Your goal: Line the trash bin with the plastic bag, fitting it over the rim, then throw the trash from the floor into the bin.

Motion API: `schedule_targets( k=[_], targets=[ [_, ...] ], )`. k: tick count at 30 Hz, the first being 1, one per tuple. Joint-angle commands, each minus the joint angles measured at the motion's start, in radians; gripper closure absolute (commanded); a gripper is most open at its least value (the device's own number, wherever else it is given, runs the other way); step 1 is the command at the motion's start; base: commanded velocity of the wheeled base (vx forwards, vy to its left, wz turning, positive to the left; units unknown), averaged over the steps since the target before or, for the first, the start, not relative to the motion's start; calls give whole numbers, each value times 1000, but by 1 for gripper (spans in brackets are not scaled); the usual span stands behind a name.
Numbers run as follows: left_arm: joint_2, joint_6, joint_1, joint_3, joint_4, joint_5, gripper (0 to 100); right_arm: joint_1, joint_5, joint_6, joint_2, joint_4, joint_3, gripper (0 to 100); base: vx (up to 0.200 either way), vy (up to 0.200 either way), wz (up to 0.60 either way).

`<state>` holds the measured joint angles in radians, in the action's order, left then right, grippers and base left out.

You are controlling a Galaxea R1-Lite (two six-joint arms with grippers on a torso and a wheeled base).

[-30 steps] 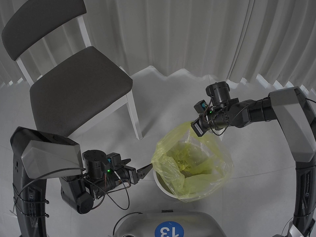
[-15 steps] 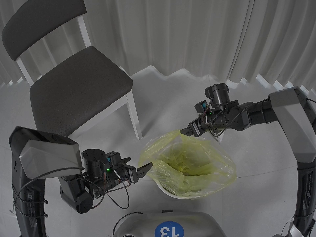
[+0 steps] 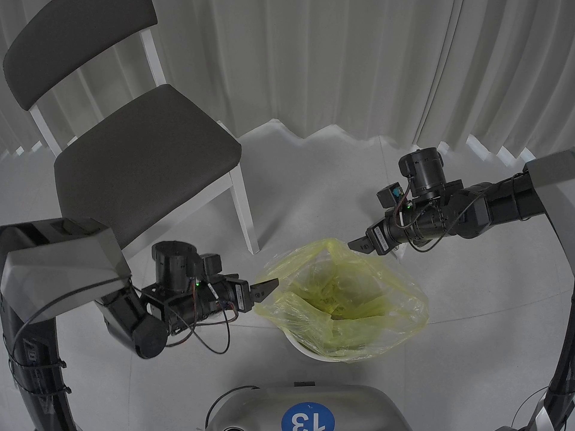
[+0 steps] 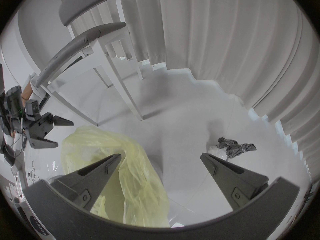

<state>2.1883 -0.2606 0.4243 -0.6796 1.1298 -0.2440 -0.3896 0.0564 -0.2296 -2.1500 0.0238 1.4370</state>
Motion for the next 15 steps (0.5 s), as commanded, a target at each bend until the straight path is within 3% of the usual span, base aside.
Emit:
schedule_targets(
  k=[1, 6, 15],
  targets=[
    [-127, 9, 7, -325, -343, -11, 0, 0, 2, -13, 117, 2, -170, 0, 0, 0, 0],
    [-76, 32, 14, -518, -556, -26, 0, -3, 3, -36, 113, 4, -227, 0, 0, 0, 0],
    [11, 63, 14, -595, -594, -35, 0, 8, 14, -39, 41, 53, -244, 0, 0, 0, 0]
  ],
)
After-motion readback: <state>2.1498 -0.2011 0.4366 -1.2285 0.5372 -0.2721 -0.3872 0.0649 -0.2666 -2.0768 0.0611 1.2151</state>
